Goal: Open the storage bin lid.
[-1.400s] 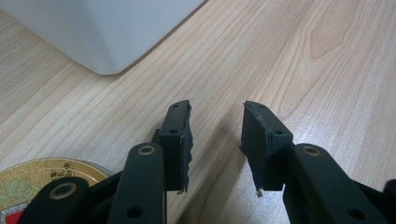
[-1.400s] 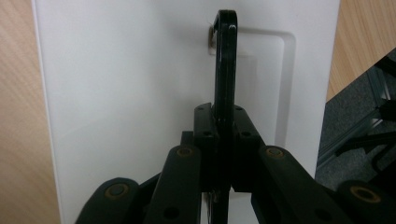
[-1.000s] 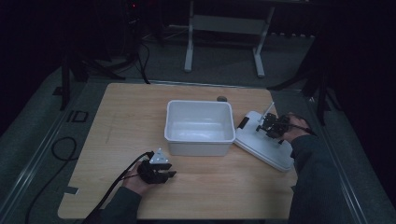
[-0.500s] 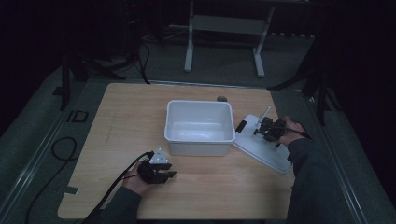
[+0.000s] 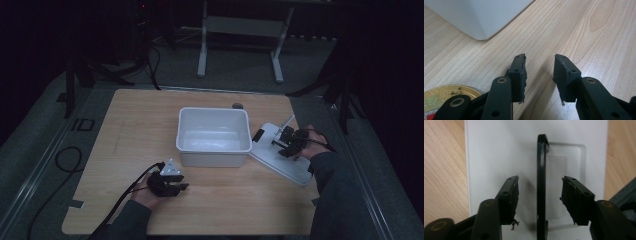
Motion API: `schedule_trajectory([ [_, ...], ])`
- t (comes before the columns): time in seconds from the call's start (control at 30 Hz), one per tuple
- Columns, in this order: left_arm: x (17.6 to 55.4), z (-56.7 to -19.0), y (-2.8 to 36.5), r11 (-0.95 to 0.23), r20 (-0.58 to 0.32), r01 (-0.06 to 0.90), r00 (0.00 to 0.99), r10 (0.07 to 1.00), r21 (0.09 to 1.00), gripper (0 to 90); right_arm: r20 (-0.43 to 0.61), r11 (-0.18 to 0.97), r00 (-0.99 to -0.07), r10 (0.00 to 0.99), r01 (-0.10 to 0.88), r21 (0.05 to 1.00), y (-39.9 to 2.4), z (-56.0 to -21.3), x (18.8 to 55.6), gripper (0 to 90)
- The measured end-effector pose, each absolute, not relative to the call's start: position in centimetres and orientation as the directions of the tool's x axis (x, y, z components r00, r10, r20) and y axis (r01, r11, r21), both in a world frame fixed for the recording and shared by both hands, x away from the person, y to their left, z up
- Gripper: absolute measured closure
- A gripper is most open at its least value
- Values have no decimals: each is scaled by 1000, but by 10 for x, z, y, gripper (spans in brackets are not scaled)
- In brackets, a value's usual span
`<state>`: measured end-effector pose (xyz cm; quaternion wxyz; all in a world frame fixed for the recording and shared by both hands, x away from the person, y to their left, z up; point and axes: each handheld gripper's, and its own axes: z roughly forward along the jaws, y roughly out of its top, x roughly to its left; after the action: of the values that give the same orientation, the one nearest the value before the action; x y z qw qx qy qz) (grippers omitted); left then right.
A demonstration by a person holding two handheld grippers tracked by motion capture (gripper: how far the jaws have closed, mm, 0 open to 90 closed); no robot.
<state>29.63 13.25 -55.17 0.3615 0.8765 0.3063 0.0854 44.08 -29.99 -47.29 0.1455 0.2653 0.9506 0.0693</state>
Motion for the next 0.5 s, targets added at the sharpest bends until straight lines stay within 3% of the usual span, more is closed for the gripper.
schedule_trajectory([
  [0.33,296,-552,133,-552,-71,475,798,599,685,619,-281,850,-808,518,448,278,-296,-455,426,438],
  [0.5,296,-552,132,-553,-70,475,798,599,685,619,-305,865,-816,491,417,278,-288,-452,415,472],
])
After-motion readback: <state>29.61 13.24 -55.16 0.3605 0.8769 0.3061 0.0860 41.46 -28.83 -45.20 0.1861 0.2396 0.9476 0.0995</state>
